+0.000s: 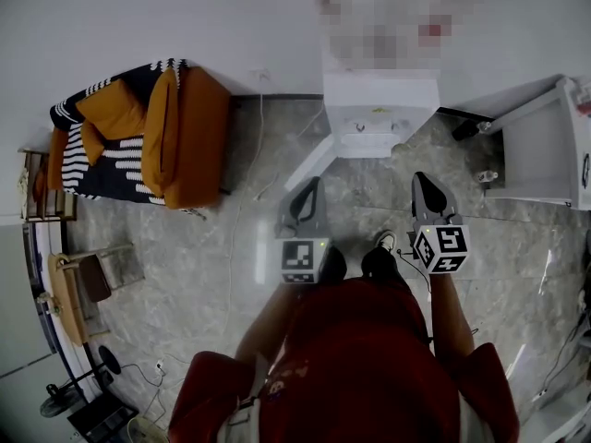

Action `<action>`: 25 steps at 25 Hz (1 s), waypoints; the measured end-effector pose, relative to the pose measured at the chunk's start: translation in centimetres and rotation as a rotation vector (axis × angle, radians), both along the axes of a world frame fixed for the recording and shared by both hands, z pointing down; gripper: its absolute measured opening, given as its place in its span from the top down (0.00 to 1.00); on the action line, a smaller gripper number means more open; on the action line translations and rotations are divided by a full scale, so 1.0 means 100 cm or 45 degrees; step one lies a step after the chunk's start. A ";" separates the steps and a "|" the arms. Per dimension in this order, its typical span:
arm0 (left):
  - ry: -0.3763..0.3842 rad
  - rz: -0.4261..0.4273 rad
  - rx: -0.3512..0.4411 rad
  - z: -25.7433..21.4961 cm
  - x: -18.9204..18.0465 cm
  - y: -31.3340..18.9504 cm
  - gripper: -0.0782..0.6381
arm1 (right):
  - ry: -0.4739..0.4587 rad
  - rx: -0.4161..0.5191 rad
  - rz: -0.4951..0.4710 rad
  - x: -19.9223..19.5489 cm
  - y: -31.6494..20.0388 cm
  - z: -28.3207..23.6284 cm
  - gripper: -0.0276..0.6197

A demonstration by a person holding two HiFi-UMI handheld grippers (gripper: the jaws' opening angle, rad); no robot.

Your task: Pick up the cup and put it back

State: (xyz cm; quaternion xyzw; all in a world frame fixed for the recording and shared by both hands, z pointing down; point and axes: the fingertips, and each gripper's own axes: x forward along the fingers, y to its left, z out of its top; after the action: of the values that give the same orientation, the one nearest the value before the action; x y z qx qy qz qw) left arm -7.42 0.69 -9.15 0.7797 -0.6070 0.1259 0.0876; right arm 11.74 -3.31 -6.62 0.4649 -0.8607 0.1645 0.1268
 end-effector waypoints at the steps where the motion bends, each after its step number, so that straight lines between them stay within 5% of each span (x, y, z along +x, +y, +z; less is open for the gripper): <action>1: 0.000 0.006 0.001 0.002 -0.001 0.000 0.89 | 0.002 -0.001 -0.002 -0.002 0.000 0.003 0.96; 11: 0.017 0.045 0.020 0.042 -0.003 -0.023 0.89 | 0.006 -0.017 -0.062 -0.021 -0.024 0.047 0.96; 20: 0.148 -0.057 -0.042 0.111 0.021 -0.026 0.89 | 0.002 -0.072 -0.164 -0.010 -0.032 0.125 0.95; 25: 0.102 -0.055 -0.053 0.160 0.036 -0.029 0.89 | -0.010 -0.071 -0.240 -0.004 -0.041 0.178 0.96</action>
State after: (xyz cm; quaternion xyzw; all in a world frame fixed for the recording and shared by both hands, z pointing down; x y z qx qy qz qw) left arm -3.81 -2.23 6.85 0.7688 -0.6171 0.1053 0.1308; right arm 11.38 -7.41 11.14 0.3773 -0.8962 0.1776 0.1511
